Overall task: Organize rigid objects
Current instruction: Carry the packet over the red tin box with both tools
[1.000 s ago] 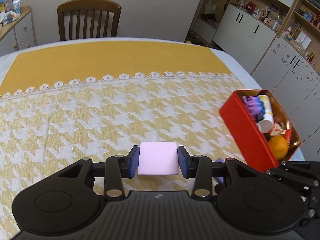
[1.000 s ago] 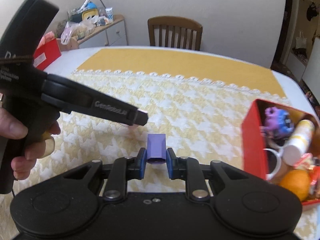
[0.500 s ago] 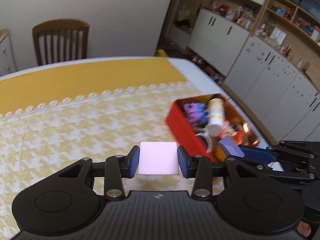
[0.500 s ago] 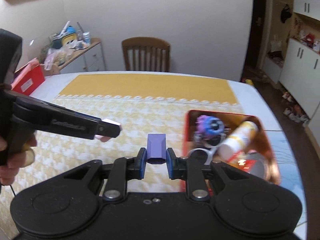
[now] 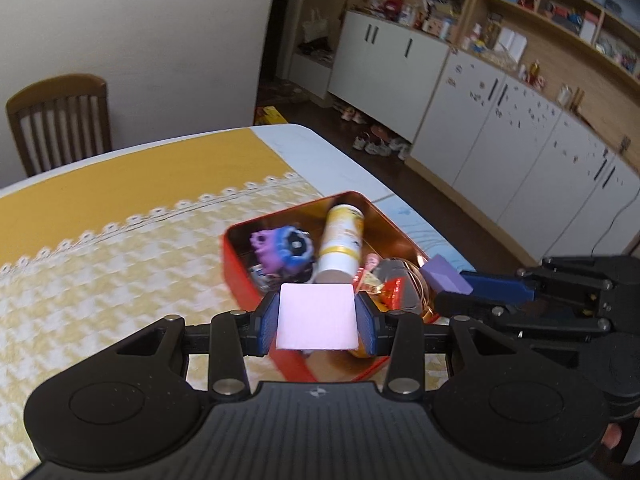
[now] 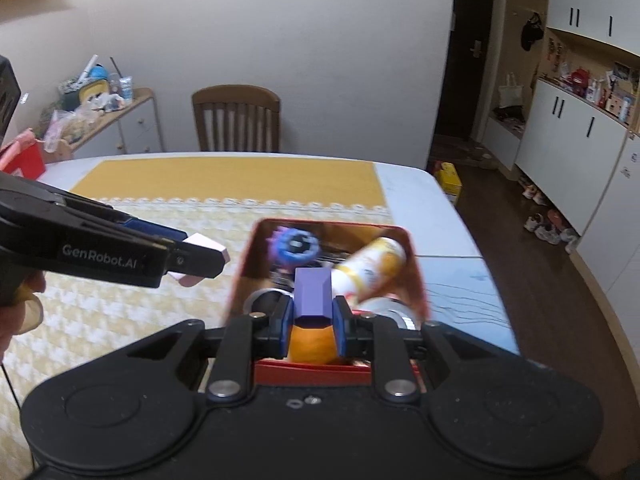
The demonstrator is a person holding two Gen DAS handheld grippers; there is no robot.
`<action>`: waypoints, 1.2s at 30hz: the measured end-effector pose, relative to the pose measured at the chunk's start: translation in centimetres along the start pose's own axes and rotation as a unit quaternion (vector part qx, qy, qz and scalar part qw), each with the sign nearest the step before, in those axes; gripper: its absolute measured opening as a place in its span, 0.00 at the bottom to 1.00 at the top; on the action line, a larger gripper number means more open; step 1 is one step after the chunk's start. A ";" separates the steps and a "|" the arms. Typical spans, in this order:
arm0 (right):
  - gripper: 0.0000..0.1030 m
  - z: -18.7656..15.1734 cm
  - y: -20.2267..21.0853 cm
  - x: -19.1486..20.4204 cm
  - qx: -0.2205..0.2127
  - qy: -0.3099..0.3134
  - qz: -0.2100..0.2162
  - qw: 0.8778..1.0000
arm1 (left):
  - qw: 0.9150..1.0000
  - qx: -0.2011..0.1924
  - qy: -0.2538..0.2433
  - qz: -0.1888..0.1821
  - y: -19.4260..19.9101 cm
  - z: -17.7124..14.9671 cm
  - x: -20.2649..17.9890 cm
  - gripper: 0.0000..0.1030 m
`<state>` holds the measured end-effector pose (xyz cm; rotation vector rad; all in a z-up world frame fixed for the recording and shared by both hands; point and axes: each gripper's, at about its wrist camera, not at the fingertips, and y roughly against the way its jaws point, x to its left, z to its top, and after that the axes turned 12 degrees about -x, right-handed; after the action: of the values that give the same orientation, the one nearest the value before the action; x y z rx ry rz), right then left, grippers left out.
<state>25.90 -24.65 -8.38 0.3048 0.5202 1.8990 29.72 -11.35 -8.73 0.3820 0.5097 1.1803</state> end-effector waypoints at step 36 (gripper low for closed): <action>0.24 -4.1 -7.8 -4.9 0.077 0.004 -0.007 0.997 | 0.994 0.095 -0.017 0.045 -12.0 -1.2 -2.5 0.39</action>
<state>32.33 -27.59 -15.60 0.3928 0.6735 1.8501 37.67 -17.74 -15.70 0.5927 0.5835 1.2133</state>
